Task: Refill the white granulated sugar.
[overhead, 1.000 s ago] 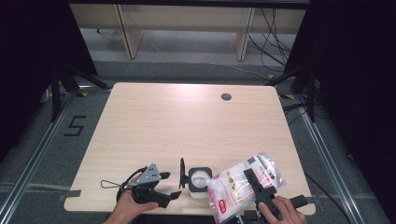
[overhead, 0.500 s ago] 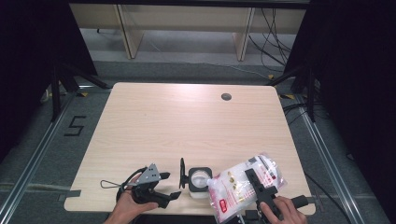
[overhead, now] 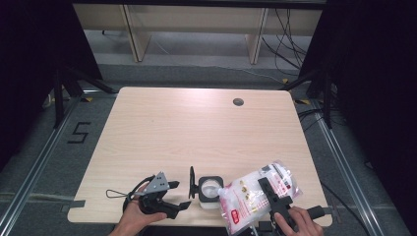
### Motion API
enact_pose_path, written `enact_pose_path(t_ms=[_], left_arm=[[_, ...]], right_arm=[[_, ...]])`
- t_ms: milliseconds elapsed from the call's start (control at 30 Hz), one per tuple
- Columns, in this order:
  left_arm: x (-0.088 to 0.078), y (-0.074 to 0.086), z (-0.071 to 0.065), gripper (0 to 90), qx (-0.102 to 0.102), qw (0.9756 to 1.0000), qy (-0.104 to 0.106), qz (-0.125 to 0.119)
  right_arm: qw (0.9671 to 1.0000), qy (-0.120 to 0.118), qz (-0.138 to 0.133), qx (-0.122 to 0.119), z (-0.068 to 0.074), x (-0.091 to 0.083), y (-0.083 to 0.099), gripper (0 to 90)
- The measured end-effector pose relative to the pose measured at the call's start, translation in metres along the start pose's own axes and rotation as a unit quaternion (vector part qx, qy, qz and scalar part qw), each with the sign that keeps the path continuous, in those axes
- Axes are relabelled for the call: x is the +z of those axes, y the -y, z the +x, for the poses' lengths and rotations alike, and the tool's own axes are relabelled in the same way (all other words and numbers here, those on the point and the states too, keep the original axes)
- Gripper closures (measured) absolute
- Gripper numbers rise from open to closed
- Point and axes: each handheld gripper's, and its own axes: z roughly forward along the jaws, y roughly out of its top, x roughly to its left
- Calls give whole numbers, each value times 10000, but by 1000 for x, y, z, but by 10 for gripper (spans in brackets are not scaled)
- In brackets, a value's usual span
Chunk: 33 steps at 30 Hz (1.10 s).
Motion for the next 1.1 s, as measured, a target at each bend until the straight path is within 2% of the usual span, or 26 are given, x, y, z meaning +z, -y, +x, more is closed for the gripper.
enact_pose_path(t_ms=[400, 500, 533, 567, 600, 633, 667, 700, 733, 800, 833, 900, 933, 1100], left_arm=[[0, 0, 1, 196, 31, 10000, -17, 44], [0, -1, 1, 196, -65, 10000, 12, -33], [-2, -1, 3, 196, 85, 9999, -57, 115], [-1, 0, 2, 196, 85, 9999, -72, 103], [0, 0, 1, 196, -7, 10000, -15, 21], [-1, 0, 1, 196, 24, 10000, -44, 45], [-1, -1, 2, 196, 58, 9999, -34, 100], [0, -1, 0, 196, -56, 10000, 9, -11], [-1, -1, 2, 196, 88, 9999, -77, 105], [-1, 0, 1, 196, -1, 10000, -16, 27], [-1, -1, 1, 196, -13, 10000, -2, 17], [0, -1, 0, 196, -52, 10000, 11, -14], [-1, -1, 1, 196, 5, 10000, -4, 42], [-1, -1, 2, 196, 29, 10000, 6, 33]], right_arm=[[10000, -10, 59, 50, -1, 0, 1, 547], [9999, -3, 74, 92, 0, -1, 1, 546], [9999, -5, 77, 109, 0, -1, 1, 547], [10000, -14, 69, 35, -1, 0, 2, 547], [10000, -9, 69, 36, -1, 0, 1, 546], [9999, -38, 95, 132, 1, 0, 1, 546], [10000, 63, 29, 32, 0, 0, 1, 547], [10000, 16, 52, 34, 0, -1, 1, 546], [10000, 66, 30, 39, 0, 0, 1, 547], [9999, -1, 53, -121, -3, 0, 1, 547], [9999, -53, 108, -11, -2, -1, 0, 547], [9999, -94, 137, -27, -2, -2, 0, 547], [10000, 9, 36, 88, 0, -1, 0, 547], [10000, 42, 14, 7, -1, 0, -1, 547]])
